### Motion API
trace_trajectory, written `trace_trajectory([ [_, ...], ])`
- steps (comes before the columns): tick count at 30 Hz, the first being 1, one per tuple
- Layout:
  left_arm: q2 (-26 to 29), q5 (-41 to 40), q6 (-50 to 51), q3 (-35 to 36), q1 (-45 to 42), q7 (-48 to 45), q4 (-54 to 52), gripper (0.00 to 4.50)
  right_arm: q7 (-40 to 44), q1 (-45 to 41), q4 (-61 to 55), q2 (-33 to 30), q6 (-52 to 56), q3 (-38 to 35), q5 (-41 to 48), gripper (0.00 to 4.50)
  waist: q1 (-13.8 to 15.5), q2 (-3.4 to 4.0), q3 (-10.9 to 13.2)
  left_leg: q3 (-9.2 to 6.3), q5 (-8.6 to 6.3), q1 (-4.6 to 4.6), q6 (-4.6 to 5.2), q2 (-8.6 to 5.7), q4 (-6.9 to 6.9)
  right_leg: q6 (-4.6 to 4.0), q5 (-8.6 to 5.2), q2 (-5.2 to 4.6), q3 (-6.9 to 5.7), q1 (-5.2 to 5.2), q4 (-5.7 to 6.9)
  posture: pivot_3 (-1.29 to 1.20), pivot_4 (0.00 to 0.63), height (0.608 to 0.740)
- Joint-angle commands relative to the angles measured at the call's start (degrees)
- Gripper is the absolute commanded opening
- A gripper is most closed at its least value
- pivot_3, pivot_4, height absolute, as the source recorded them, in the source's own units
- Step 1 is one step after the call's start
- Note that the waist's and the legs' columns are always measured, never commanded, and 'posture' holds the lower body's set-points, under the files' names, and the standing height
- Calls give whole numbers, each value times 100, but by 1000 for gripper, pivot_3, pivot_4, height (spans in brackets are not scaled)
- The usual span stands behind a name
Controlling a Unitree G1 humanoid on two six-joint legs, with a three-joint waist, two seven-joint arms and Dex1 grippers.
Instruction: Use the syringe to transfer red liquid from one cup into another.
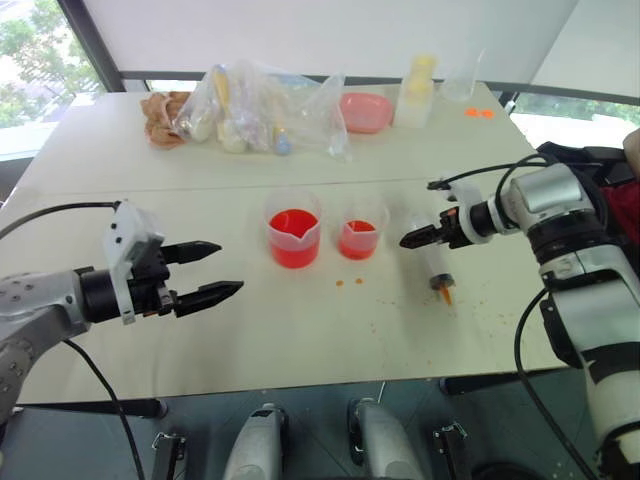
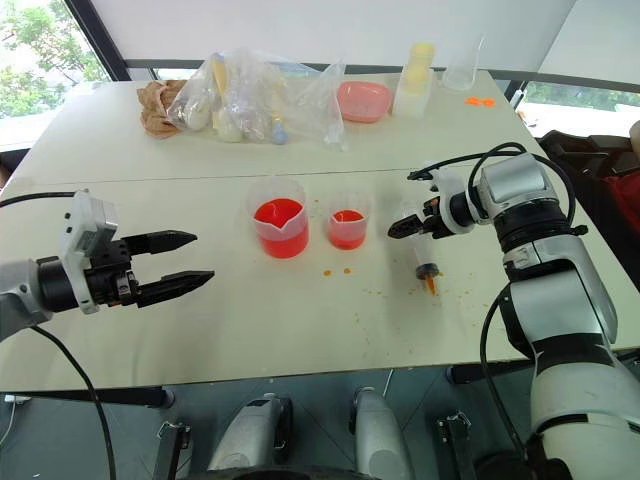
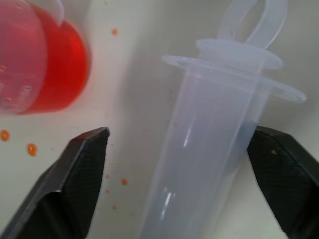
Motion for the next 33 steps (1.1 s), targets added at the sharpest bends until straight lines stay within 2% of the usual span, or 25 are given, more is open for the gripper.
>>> trace_trajectory([
  [1, -42, 148, -211, -29, 24, 55, -199, 3988, 34, 42, 326, 176, -190, 27, -244, 2548, -5, -8, -6, 0, 0, 3, 0, 0, 0, 0, 0, 1, 0, 3, 0, 0, 150, 740],
  [3, -63, 196, -244, 15, 85, 66, -199, 3988, 18, -72, 511, 237, -158, -150, -266, 1544, -18, -12, -8, -2, 0, 11, 0, 1, 1, 0, 0, 3, 0, 12, 0, 0, 150, 740],
  [4, -68, 223, -267, 13, 102, 63, -190, 3988, 22, -111, 556, 254, -104, -219, -269, 1423, -20, -12, -8, -2, 0, 16, 0, 2, 1, 0, 0, 4, 0, 16, 0, 0, 150, 740],
  [8, -85, 261, -323, -22, 12, 36, -70, 3988, 37, -150, 535, 234, 91, -430, -274, 1423, -10, -11, -8, -2, 0, 21, 0, 2, 1, -1, 0, 5, 0, 20, 2, 0, 150, 740],
  [10, -92, 231, -343, 97, -80, 17, 122, 3988, 50, -302, 321, 37, -230, -758, -208, 1423, -8, -8, -6, -2, 0, 20, 0, 2, 1, -1, 0, 4, 0, 20, 1, 0, 150, 740],
  [12, -129, 153, -361, 302, -158, -8, 423, 3988, -42, -482, -229, -196, -1450, -1239, -176, 1423, -6, 16, 9, -1, 0, 13, -1, 2, 3, 0, 0, 4, 0, 14, 1, 0, 150, 740],
  [14, -122, 69, -345, 396, -324, -78, 755, 3988, -29, -426, -1305, -202, -3064, -1958, 122, 1423, 0, 26, 16, 6, 1, -5, -1, -3, 6, 13, 7, -2, 5, -13, 11, 0, 150, 740],
  [15, -98, 77, -367, 387, -410, -155, 906, 3988, -37, -362, -1783, -143, -3473, -2190, 252, 1423, -2, 29, 18, 7, 1, -12, -1, -2, 6, 29, 16, -2, 4, -23, 13, 0, 150, 740],
  [19, 52, 490, -625, -64, -1084, -496, 1683, 3988, -1147, -286, -3219, 925, -3557, -3020, 930, 1423, -67, 10, 6, -1, 1, -2, -1, 13, -4, 30, 17, 18, 3, -24, 31, 0, 150, 740],
  [23, -148, 1149, -1273, -648, -1905, -532, 2391, 3988, -1826, 179, -4295, 2206, -3900, -2929, 1258, 1423, -105, 3, 1, -15, 2, 6, -4, 13, 2, 26, 16, 21, 1, -16, 60, 0, 150, 740],
  [27, -492, 1442, -1550, -921, -2540, -410, 2778, 3988, -2088, 751, -4397, 3002, -4433, -2386, 983, 1423, -78, 3, 2, -18, 7, 1, -11, 2, 14, 26, 16, 9, -1, -19, 72, 0, 150, 740],
  [33, -435, 1419, -1410, -894, -2796, -460, 2701, 3988, -2278, 1342, -4019, 3783, -4949, -2008, 933, 1423, -134, 3, 2, -19, 7, -1, -12, -5, 8, 27, 17, -1, -1, -21, 79, 0, 150, 740],
])
